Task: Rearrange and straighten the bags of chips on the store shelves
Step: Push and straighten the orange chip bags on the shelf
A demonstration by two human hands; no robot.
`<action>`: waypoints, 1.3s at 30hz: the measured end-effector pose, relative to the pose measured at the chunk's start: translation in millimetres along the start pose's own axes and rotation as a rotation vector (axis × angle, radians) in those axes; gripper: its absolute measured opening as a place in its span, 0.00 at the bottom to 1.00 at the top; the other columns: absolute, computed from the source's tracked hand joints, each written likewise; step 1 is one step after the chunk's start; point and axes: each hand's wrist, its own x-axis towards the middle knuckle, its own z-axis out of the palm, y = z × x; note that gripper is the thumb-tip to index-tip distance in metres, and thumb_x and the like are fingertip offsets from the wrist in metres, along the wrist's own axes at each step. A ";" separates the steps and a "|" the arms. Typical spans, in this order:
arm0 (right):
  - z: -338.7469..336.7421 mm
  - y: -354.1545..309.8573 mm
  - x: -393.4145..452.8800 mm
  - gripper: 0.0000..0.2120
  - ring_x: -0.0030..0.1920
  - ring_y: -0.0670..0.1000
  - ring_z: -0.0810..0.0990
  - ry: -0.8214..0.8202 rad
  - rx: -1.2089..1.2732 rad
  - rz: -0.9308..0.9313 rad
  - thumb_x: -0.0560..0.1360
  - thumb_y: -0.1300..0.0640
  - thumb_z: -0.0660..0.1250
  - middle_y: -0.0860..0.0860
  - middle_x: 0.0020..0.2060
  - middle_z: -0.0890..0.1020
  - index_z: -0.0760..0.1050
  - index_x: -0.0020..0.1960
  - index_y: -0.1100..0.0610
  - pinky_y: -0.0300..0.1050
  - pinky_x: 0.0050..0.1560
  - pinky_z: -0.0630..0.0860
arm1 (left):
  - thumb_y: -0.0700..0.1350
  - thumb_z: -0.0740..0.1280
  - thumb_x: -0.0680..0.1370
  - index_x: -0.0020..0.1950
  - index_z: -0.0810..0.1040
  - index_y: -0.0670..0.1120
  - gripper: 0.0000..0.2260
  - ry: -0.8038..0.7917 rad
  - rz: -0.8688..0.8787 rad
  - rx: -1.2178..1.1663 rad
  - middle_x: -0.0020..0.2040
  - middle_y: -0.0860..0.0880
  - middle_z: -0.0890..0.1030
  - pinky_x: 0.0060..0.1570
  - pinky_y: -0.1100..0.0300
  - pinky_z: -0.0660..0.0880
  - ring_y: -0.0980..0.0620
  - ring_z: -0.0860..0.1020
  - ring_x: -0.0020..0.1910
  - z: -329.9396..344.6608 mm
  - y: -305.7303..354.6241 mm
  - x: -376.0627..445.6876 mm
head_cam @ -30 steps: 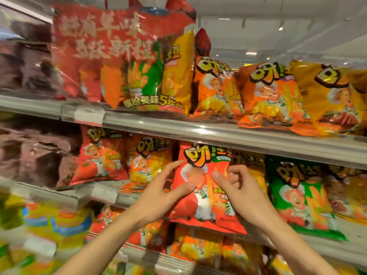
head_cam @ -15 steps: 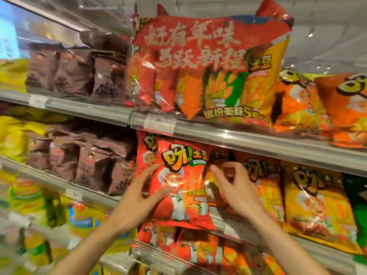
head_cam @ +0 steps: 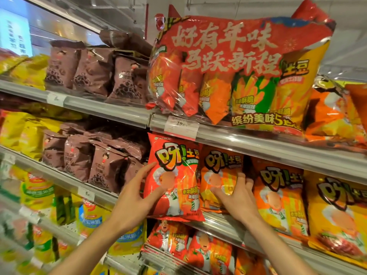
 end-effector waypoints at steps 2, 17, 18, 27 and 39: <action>0.7 -2.4 0.5 0.50 0.72 0.63 0.65 0.032 0.020 -0.016 0.67 0.30 0.70 0.60 0.75 0.54 0.52 0.77 0.52 0.54 0.68 0.68 | 0.68 0.70 0.71 0.73 0.66 0.65 0.32 0.004 0.003 0.004 0.69 0.65 0.73 0.63 0.60 0.70 0.68 0.71 0.66 -0.4 0.2 0.5; -46.8 -17.7 -5.1 0.44 0.63 0.65 0.72 0.244 -0.180 -0.089 0.68 0.27 0.65 0.64 0.61 0.75 0.66 0.74 0.55 0.57 0.61 0.71 | 0.62 0.70 0.73 0.73 0.66 0.65 0.29 0.029 0.021 0.042 0.69 0.67 0.72 0.62 0.61 0.68 0.69 0.70 0.66 5.3 3.6 -5.1; -52.8 -14.1 -5.8 0.45 0.64 0.64 0.71 0.239 -0.168 -0.072 0.68 0.27 0.65 0.63 0.61 0.75 0.66 0.74 0.55 0.56 0.62 0.71 | 0.62 0.70 0.73 0.73 0.67 0.65 0.30 0.026 0.027 0.041 0.68 0.68 0.72 0.62 0.62 0.68 0.73 0.69 0.65 7.9 4.0 -4.8; -113.8 48.8 -32.6 0.47 0.76 0.59 0.59 0.194 -0.053 -0.057 0.65 0.27 0.68 0.60 0.74 0.64 0.62 0.76 0.49 0.56 0.70 0.65 | 0.61 0.68 0.77 0.77 0.63 0.60 0.31 0.005 0.097 0.071 0.74 0.63 0.67 0.68 0.61 0.63 0.63 0.65 0.72 75.9 21.3 15.5; -132.5 91.4 -66.6 0.41 0.70 0.49 0.66 0.302 0.047 -0.084 0.67 0.28 0.66 0.46 0.69 0.65 0.61 0.75 0.43 0.45 0.61 0.66 | 0.71 0.55 0.77 0.80 0.59 0.52 0.36 -0.176 0.005 0.277 0.76 0.46 0.70 0.67 0.47 0.69 0.46 0.69 0.73 143.7 22.9 45.5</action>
